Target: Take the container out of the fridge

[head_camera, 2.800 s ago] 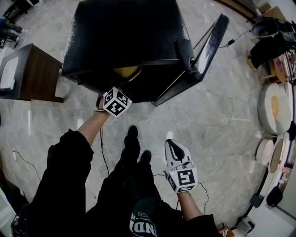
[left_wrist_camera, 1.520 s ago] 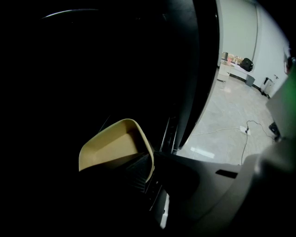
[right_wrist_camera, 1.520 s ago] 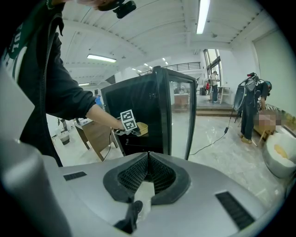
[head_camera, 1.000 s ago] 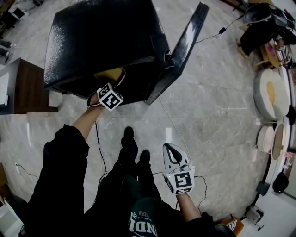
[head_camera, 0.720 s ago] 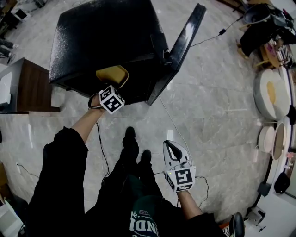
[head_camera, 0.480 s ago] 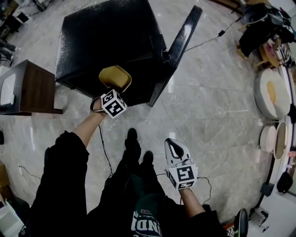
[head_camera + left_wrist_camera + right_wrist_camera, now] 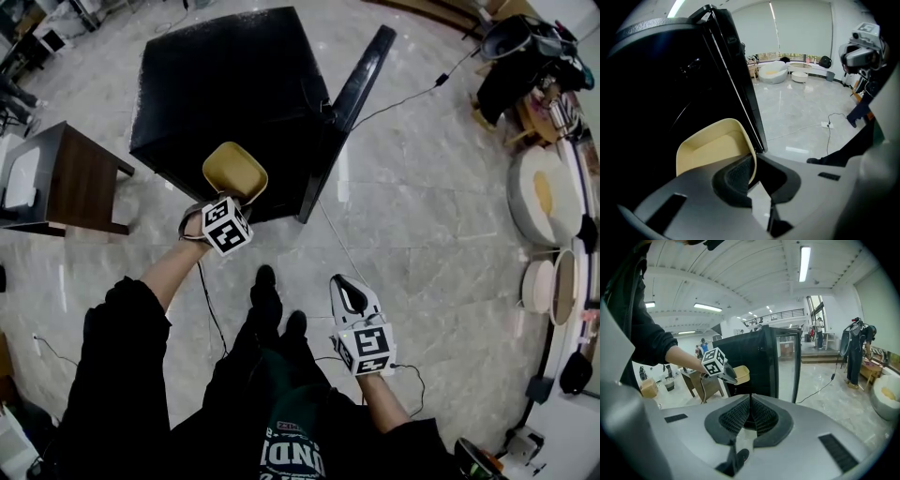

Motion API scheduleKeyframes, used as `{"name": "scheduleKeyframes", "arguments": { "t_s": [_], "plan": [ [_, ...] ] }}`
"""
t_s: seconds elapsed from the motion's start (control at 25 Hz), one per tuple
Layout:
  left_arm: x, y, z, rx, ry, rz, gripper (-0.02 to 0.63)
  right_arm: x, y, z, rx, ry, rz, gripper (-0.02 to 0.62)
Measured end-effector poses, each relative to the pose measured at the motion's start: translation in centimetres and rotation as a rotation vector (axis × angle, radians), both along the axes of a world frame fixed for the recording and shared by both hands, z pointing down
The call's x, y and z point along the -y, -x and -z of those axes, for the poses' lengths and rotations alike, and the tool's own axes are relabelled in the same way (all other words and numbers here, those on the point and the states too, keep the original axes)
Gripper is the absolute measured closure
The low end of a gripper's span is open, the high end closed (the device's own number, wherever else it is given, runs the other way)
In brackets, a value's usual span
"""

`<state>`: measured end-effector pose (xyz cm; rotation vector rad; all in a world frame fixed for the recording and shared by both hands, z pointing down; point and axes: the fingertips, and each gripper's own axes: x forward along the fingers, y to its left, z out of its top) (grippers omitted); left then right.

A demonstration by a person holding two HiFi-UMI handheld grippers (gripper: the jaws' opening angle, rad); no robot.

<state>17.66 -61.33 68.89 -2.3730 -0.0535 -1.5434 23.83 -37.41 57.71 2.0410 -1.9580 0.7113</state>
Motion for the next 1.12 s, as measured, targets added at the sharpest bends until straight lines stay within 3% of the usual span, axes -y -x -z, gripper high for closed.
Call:
{"name": "scheduleKeyframes", "arguments": {
  "t_s": [0.48,0.8,1.12],
  "plan": [
    [-8.0,5.3,3.7,0.02,0.019,-0.078,0.574,-1.8,1.9,1.0,-0.009,-0.011,0.035,0.56],
    [-12.4,8.3,6.5,0.001,0.074,-0.068,0.574,-1.7,3.2,2.1,-0.029,-0.038,0.087,0.559],
    [-15.3,10.9,9.0,-0.01,0.07,-0.05,0.574,-1.5,5.0,2.7,-0.039,-0.053,0.15,0.56]
  ]
}}
